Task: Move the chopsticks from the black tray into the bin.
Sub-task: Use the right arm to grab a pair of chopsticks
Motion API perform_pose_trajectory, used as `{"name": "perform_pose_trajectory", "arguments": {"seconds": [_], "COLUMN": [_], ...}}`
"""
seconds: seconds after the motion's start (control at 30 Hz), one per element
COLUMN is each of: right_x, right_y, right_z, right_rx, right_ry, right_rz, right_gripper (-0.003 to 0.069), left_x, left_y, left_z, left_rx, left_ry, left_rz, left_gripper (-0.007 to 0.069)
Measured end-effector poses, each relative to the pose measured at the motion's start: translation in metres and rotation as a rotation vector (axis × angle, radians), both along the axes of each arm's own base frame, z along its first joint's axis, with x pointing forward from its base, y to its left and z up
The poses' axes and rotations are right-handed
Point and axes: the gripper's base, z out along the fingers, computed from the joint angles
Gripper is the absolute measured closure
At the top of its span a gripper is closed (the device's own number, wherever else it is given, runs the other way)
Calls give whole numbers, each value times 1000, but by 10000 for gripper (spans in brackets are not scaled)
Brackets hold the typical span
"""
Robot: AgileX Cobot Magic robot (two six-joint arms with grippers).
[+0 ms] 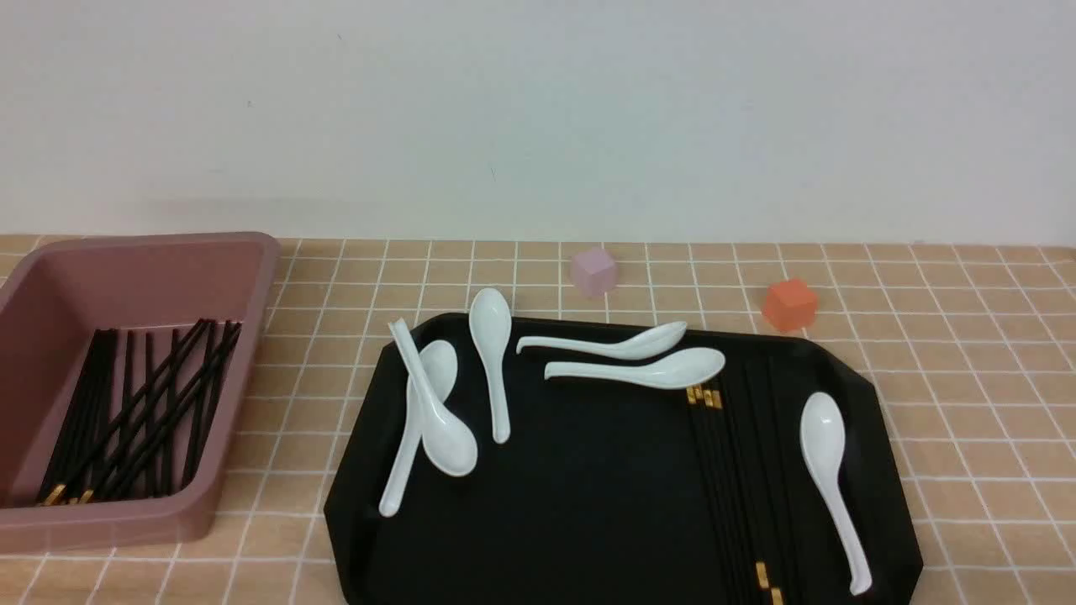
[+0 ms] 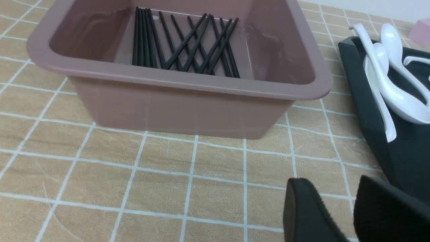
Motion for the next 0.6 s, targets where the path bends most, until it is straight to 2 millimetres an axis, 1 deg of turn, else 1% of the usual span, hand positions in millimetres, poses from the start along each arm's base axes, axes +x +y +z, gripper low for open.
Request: {"name": "perform_pose_trajectory", "arguments": {"seconds": [0.6], "right_x": [0], "right_y": [0], "right_z": [0], "right_rx": [0], "right_ry": [0], "right_rz": [0], "right_gripper": [434], "left_x": [0], "left_y": [0], "left_z": [0], "left_rx": [0], "left_ry": [0], "left_rz": [0], "left_gripper": [385]}}
